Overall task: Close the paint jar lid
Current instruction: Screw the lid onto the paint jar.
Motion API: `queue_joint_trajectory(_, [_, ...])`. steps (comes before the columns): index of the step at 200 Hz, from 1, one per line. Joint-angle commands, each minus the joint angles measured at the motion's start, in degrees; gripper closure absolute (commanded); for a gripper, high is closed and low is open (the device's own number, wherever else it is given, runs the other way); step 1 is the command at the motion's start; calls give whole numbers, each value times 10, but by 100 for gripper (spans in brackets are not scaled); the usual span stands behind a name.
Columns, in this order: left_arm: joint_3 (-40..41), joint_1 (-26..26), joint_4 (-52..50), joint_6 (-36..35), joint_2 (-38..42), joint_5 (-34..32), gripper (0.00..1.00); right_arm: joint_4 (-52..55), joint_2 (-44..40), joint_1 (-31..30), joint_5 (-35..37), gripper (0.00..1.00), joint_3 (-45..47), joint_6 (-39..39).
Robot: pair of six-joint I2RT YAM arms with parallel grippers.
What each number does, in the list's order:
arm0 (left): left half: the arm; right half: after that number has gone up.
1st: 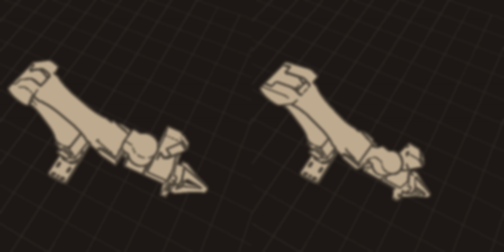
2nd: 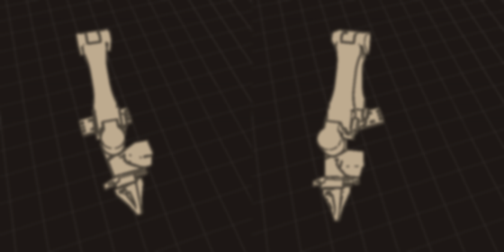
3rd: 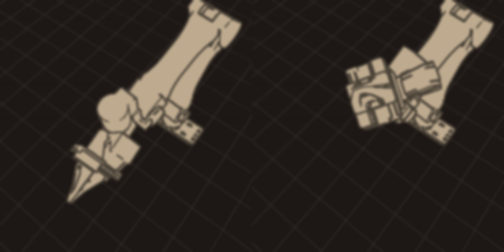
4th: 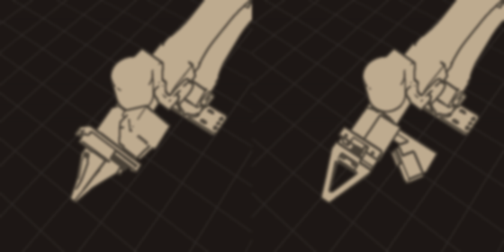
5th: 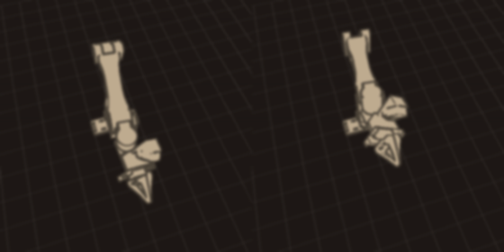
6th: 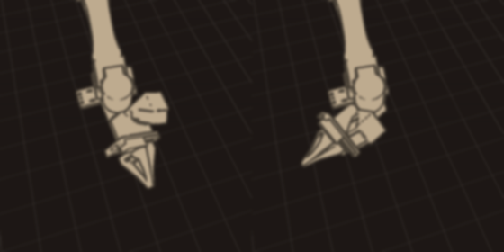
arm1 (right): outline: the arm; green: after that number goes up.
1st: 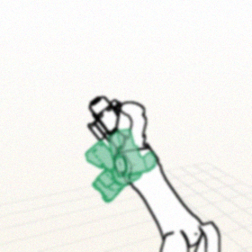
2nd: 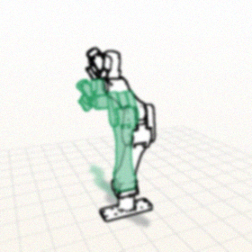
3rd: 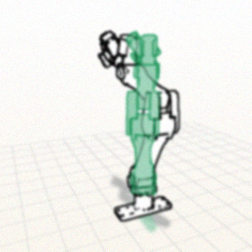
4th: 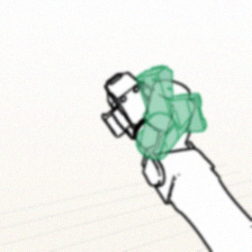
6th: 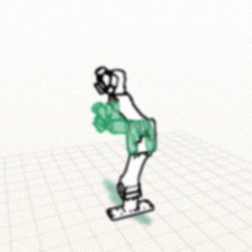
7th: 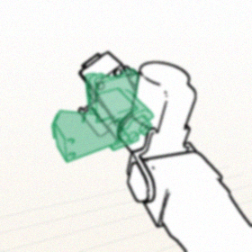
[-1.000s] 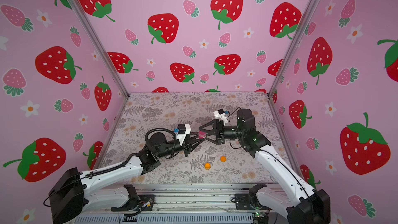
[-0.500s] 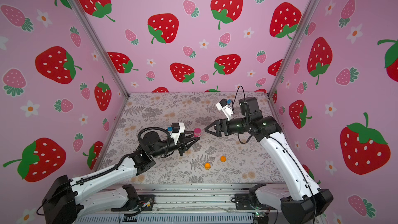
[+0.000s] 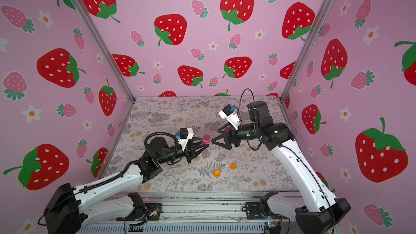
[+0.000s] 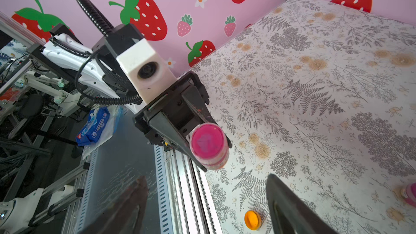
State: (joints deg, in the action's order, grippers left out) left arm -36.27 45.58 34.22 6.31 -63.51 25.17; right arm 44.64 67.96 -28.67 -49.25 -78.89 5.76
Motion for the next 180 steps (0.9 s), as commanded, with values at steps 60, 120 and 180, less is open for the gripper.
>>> queue_joint_trajectory(60, [-19, -3, 8, 5, -2, 16, 76, -29, 42, -46, 35, 22, -6, 26])
queue_joint_trajectory(120, [-19, -4, 7, 6, -2, 15, 76, -39, 58, -58, 35, 35, -10, 18])
queue_joint_trajectory(180, [-21, -3, 8, 6, -7, 13, 76, -42, 62, -61, 33, 57, -13, 8])
